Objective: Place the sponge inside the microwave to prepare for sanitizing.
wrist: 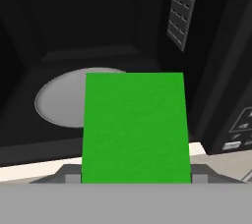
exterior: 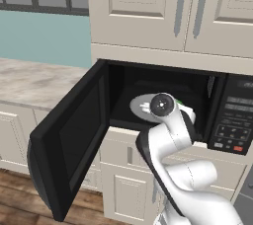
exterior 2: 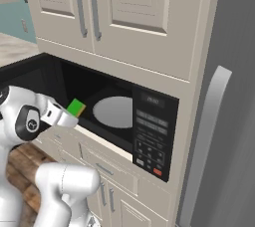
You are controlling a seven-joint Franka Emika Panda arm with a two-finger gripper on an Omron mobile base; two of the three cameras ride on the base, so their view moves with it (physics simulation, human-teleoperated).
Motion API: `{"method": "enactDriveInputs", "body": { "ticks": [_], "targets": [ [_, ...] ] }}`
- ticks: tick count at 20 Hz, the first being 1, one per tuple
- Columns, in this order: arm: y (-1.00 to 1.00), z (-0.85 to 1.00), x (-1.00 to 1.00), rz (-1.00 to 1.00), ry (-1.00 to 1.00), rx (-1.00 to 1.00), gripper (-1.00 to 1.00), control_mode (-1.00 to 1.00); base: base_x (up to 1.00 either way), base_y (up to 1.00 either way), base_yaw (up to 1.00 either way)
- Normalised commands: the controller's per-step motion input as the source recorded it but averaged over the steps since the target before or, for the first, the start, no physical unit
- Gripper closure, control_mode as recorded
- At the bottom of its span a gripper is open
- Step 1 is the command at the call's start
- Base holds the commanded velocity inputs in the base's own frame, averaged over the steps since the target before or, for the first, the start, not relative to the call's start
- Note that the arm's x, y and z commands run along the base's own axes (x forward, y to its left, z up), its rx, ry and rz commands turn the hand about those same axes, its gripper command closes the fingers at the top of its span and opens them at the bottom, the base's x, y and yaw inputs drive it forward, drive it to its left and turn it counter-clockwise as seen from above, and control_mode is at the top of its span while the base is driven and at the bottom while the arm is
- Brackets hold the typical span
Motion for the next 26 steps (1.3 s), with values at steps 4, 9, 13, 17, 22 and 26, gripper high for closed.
{"method": "enactDriveInputs", "body": {
  "ticks": [4, 9, 13, 17, 22, 26],
  "targets": [
    [-0.14, -0.07, 0.22, 0.00, -0.02, -0.03, 1.00, -1.00, 0.00, 0.00, 0.00],
    [-0.08, -0.14, 0.25, 0.00, -0.02, -0.04, 1.00, -1.00, 0.00, 0.00, 0.00],
    [-0.02, -0.17, 0.26, 0.00, -0.02, -0.03, 1.00, -1.00, 0.00, 0.00, 0.00],
    [-0.02, -0.10, 0.17, 0.00, -0.06, -0.03, 1.00, -1.00, 0.00, 0.00, 0.00],
    [-0.06, 0.00, 0.05, 0.00, -0.03, 0.00, 1.00, -1.00, 0.00, 0.00, 0.00],
    [-0.10, 0.00, 0.06, 0.00, 0.00, 0.00, 1.00, -1.00, 0.00, 0.00, 0.00]
  ]
}}
